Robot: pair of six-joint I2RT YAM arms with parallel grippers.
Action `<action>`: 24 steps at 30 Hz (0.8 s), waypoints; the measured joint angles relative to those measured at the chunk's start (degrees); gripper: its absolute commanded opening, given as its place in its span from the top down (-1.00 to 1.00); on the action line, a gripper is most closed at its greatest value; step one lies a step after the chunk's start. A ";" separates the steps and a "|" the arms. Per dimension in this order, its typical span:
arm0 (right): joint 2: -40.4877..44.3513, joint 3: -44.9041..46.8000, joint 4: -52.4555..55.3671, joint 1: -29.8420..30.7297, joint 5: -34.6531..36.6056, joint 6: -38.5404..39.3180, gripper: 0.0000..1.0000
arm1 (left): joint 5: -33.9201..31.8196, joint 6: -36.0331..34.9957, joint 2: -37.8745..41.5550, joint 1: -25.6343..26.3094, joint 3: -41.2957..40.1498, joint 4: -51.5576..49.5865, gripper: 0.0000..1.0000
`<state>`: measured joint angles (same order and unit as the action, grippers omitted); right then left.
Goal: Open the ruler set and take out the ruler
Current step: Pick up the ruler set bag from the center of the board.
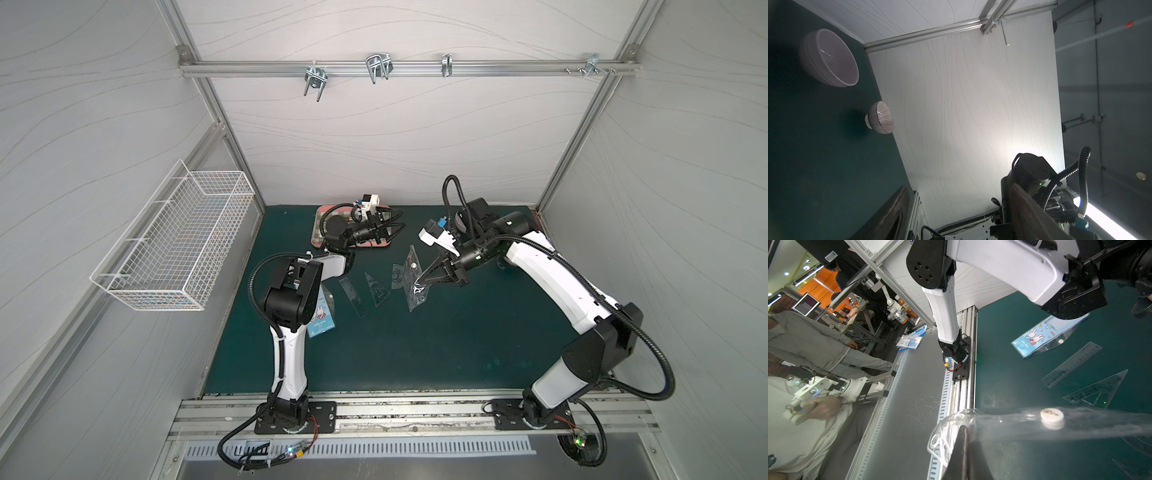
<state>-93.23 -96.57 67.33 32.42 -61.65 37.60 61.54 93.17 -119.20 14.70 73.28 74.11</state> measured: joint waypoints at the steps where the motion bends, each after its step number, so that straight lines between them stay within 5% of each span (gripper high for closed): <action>1: -0.20 -0.17 0.68 0.09 -0.09 0.44 1.00 | 1.22 -0.81 0.07 0.00 0.31 0.28 -0.53; 13: -0.72 -1.64 -0.22 0.94 3.69 -1.77 1.00 | 8.90 -27.71 9.22 -0.04 -3.48 -20.87 -0.49; 24: 6.56 7.34 -21.18 0.98 17.66 -14.93 1.00 | 1.03 -27.76 10.64 -1.03 -7.61 -27.69 -0.47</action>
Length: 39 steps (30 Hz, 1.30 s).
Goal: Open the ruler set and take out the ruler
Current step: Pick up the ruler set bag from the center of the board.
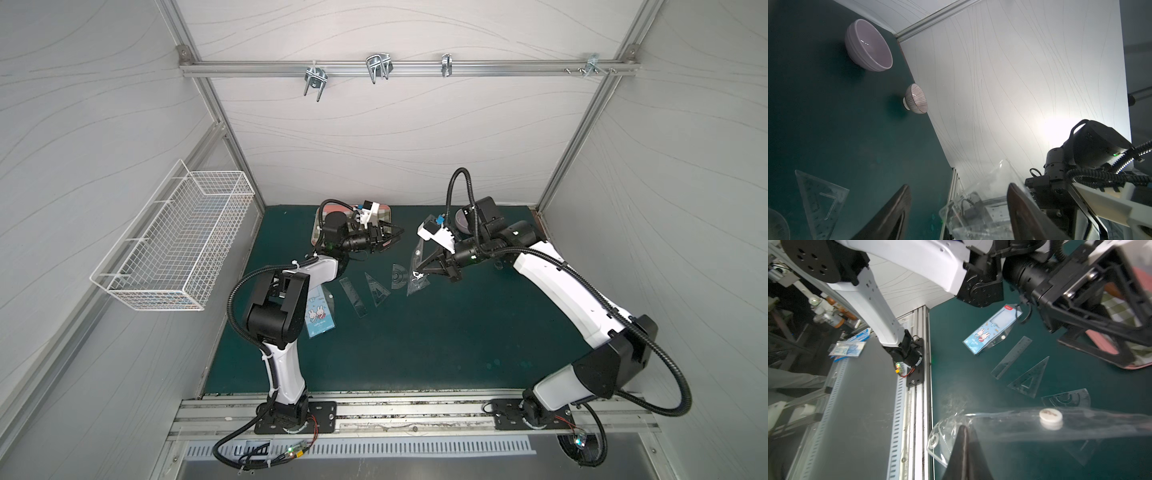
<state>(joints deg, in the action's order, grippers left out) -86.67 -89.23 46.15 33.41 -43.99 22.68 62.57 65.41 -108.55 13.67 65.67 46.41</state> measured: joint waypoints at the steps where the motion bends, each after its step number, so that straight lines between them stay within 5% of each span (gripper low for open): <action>1: 0.52 0.63 -1.75 0.00 0.81 -0.70 1.00 | -0.57 1.57 -0.02 -0.02 -0.63 0.98 -0.48; 8: 1.77 2.86 -11.56 0.00 3.76 -5.01 1.00 | -5.57 23.52 -5.20 0.04 -3.34 21.29 -0.49; 15: 1.70 2.47 -14.91 0.00 4.37 -5.75 1.00 | -7.93 35.54 -6.03 0.42 -5.07 27.58 -0.52; 39: -1.88 -0.04 -20.68 0.13 -1.11 -5.66 1.00 | -11.37 49.99 -0.68 5.51 -4.20 30.10 -0.47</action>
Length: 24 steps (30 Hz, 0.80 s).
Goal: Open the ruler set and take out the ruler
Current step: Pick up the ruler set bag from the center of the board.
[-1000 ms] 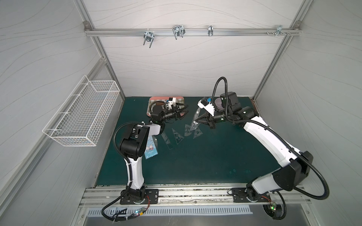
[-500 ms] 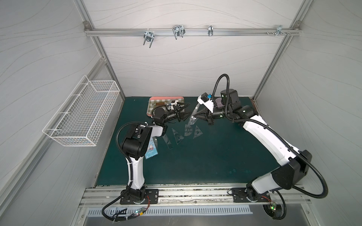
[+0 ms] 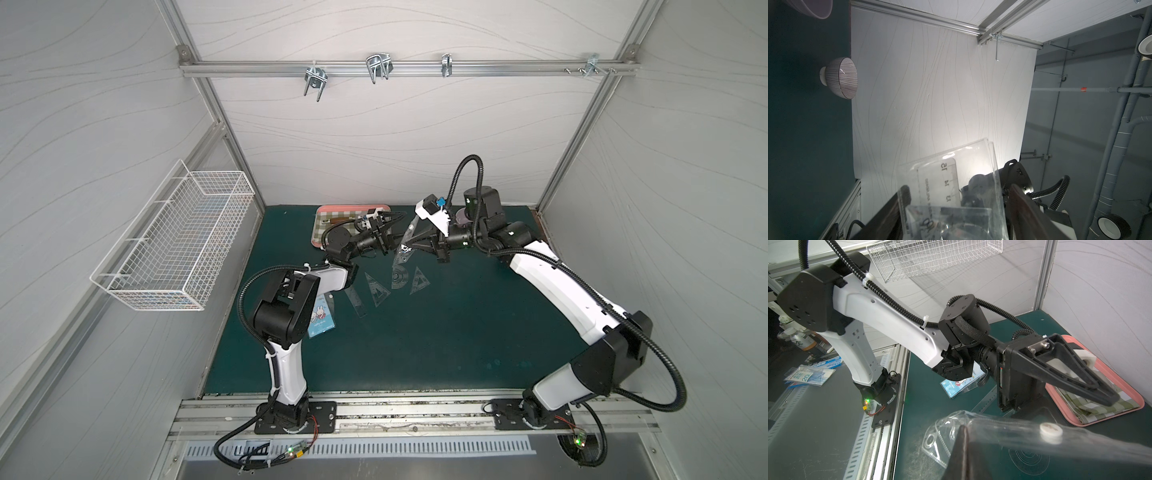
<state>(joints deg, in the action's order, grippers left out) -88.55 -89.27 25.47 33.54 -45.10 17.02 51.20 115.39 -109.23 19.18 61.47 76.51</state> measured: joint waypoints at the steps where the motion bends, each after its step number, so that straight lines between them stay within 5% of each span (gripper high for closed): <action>1: 0.00 0.04 -0.22 0.00 -0.11 0.02 1.00 | -0.04 0.28 0.33 0.00 0.00 0.02 -0.45; 11: 0.00 0.37 0.15 -0.02 -0.68 1.38 1.00 | -0.87 1.62 2.95 -0.59 0.00 0.09 -0.10; 24: 1.36 4.76 3.30 -3.50 -1.05 1.75 1.00 | -0.72 -0.09 3.15 -1.95 0.00 0.00 0.71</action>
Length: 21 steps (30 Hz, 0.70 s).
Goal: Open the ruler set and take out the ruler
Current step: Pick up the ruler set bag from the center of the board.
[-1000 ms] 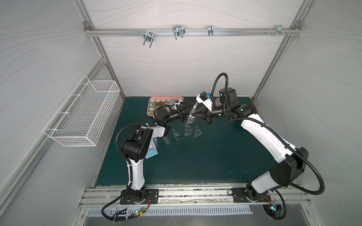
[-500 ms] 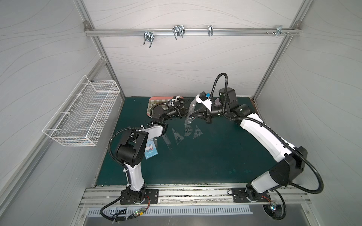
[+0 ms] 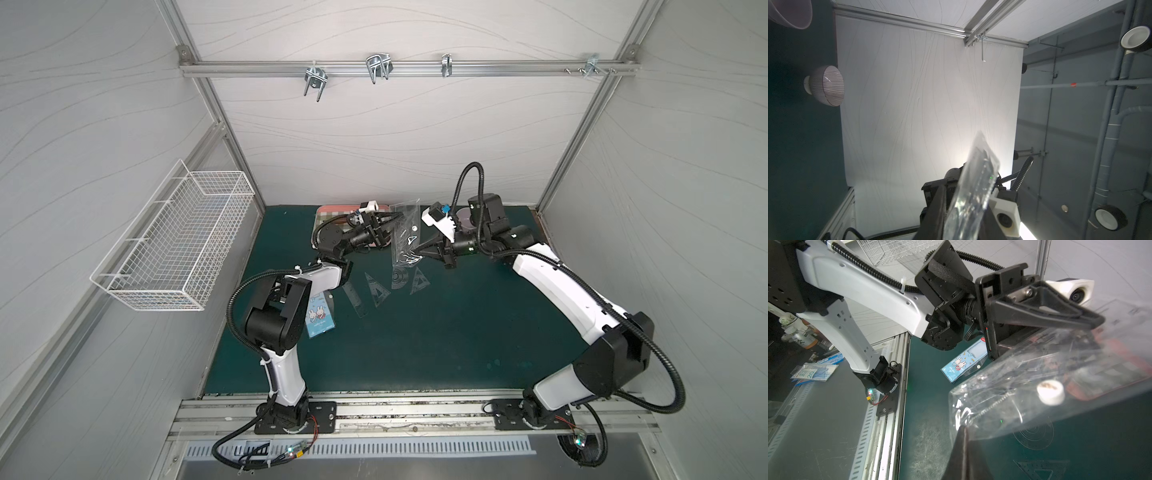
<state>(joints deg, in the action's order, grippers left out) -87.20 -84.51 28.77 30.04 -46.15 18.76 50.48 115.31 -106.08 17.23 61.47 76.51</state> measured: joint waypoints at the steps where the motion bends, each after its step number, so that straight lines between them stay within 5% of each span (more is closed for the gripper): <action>1: 0.24 0.09 0.02 -0.26 0.00 -0.13 1.00 | 0.02 -0.20 0.02 0.00 0.00 0.00 0.79; 5: 1.07 0.11 -0.24 -0.83 -0.42 -0.52 1.00 | 0.55 -1.60 0.04 0.02 0.00 -0.50 1.00; 9: 1.38 0.13 -0.22 -0.87 -0.39 -0.66 1.00 | 0.79 -2.80 0.26 0.00 0.44 -0.59 1.00; 13: 1.40 0.15 -0.09 -0.96 -0.35 -1.16 0.73 | 1.16 -5.77 1.16 -0.13 0.57 -2.99 1.00; 21: 1.84 1.55 1.11 -1.31 4.59 -3.30 0.13 | 1.66 -30.51 11.02 -0.81 3.48 -31.47 1.00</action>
<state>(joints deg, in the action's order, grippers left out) -85.36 -82.96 29.89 28.73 -41.56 15.46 52.14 84.79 -95.07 16.43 64.95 45.04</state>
